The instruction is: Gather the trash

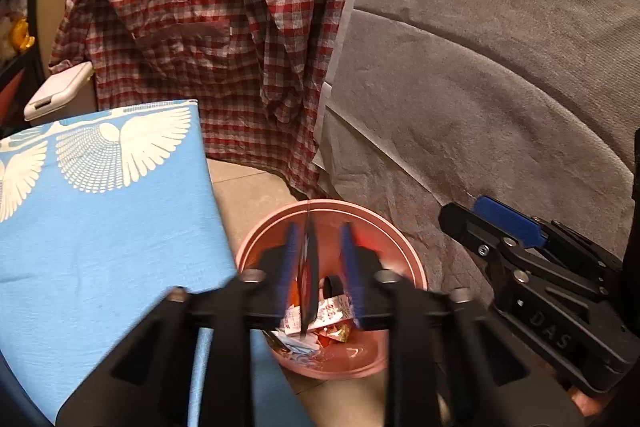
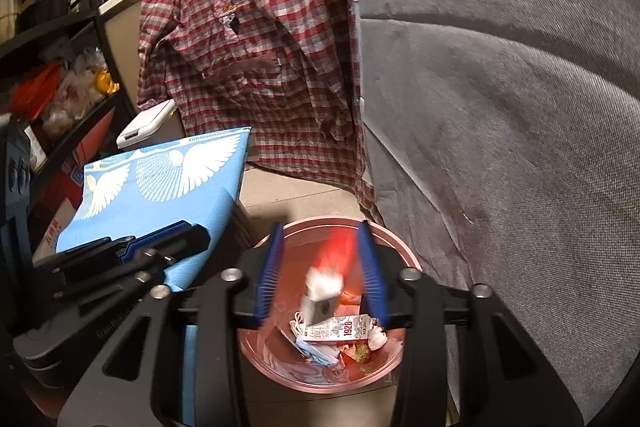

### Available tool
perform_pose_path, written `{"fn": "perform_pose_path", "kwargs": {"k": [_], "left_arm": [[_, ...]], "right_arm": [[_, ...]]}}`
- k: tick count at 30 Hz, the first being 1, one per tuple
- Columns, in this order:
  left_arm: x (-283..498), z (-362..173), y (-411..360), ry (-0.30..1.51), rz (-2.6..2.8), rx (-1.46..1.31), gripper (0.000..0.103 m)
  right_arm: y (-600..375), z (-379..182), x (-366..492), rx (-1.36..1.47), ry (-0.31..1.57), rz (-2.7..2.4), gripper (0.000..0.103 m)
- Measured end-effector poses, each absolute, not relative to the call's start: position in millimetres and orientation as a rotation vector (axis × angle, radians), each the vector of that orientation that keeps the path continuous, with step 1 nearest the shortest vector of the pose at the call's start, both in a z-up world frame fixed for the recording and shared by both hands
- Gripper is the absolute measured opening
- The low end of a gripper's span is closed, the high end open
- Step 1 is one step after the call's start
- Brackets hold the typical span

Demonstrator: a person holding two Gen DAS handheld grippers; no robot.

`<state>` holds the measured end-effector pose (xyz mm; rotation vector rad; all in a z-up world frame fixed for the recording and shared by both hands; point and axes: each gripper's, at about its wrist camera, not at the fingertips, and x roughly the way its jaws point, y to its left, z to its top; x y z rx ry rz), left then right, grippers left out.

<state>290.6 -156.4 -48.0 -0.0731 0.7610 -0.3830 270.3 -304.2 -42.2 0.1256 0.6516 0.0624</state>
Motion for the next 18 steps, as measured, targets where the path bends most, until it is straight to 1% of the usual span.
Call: {"fn": "perform_pose_path", "kwargs": {"k": [7, 14, 16, 18], "left_arm": [[287, -47, -150, 0.75, -0.38, -0.064, 0.028], [256, -21, -119, 0.677, -0.346, -0.05, 0.028], [244, -13, -111, 0.65, -0.333, -0.047, 0.028], [231, -5, -102, 0.629, -0.321, -0.046, 0.03]], "right_arm": [[-307, -40, 271, 0.137, 0.644, 0.063, 0.043], [-305, -27, 248, 0.123, 0.604, 0.081, 0.043], [-304, -20, 237, 0.105, 0.584, 0.081, 0.045], [-302, -10, 221, 0.08, 0.556, 0.084, 0.051]]}}
